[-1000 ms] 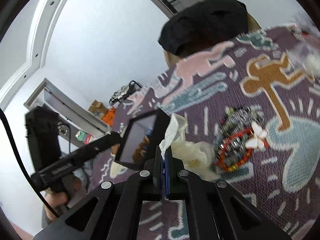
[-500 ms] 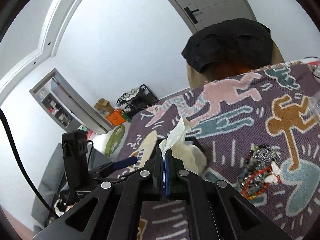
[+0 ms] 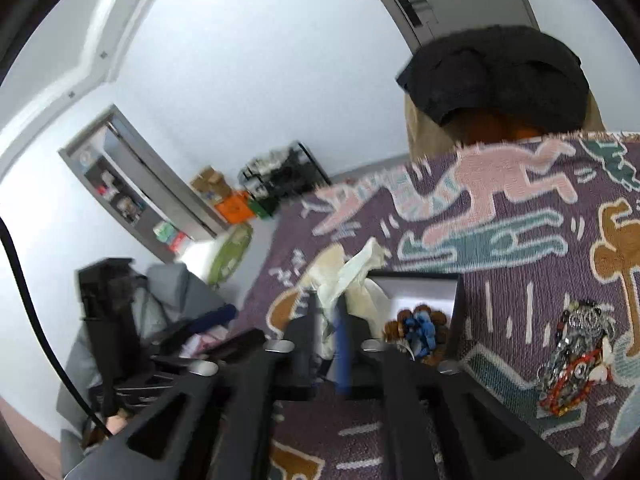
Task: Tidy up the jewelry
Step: 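Lower the white cloth flower into the black box and open the right gripper, then move the left gripper to the red and silver necklaces and grasp them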
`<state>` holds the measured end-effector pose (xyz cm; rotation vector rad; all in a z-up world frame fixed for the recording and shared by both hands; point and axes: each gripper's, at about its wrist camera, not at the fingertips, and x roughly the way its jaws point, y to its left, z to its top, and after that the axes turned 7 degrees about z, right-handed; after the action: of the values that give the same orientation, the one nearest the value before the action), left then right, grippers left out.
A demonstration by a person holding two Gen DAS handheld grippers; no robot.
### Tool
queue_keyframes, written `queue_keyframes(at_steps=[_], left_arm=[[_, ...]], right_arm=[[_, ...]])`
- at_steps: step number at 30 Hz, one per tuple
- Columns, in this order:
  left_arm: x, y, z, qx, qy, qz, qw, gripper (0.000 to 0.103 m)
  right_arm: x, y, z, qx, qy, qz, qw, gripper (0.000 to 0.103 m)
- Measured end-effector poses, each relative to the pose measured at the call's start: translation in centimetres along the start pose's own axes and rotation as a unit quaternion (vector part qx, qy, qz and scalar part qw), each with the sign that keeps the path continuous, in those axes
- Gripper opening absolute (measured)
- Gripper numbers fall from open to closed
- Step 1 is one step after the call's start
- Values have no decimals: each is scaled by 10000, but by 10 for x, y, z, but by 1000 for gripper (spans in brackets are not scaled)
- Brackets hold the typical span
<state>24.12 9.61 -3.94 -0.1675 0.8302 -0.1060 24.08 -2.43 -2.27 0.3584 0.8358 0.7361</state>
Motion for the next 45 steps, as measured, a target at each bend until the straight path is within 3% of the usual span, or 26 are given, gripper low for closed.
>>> queue_keyframes(at_steps=[1, 2, 10, 16, 22, 28, 38, 40, 43, 45], left_arm=[[-1, 1, -1, -10, -5, 10, 10000, 99], [-2, 2, -1, -32, -12, 1, 10000, 99], [-5, -11, 2, -19, -104, -155, 9998, 99], [-10, -39, 6, 139, -187, -338, 9992, 99], [-13, -70, 9, 375, -232, -437, 9981, 99], [-15, -100, 12, 518, -236, -592, 9966, 103], [-12, -150, 8, 959, -333, -661, 9926, 103], [-10, -157, 6, 1050, -343, -640, 9918, 102], [-6, -168, 3, 1177, -338, -696, 9900, 92], [1, -177, 1, 1271, -222, -732, 9889, 80]], right_arm=[[-2, -2, -2, 43, -100, -16, 9999, 87], [-8, -3, -3, 24, -261, -82, 9996, 90], [-48, -26, -12, 150, -445, -344, 9983, 90], [-90, -46, -21, 272, -661, -669, 9952, 90], [-119, -69, -29, 464, -759, -720, 9934, 90], [-143, -89, -37, 668, -867, -907, 9898, 99], [-167, -125, -58, 960, -1072, -1148, 9829, 99], [-166, -135, -62, 1058, -1048, -1162, 9820, 89], [-165, -151, -68, 1240, -944, -1119, 9814, 74], [-166, -158, -72, 1316, -951, -1116, 9804, 74]])
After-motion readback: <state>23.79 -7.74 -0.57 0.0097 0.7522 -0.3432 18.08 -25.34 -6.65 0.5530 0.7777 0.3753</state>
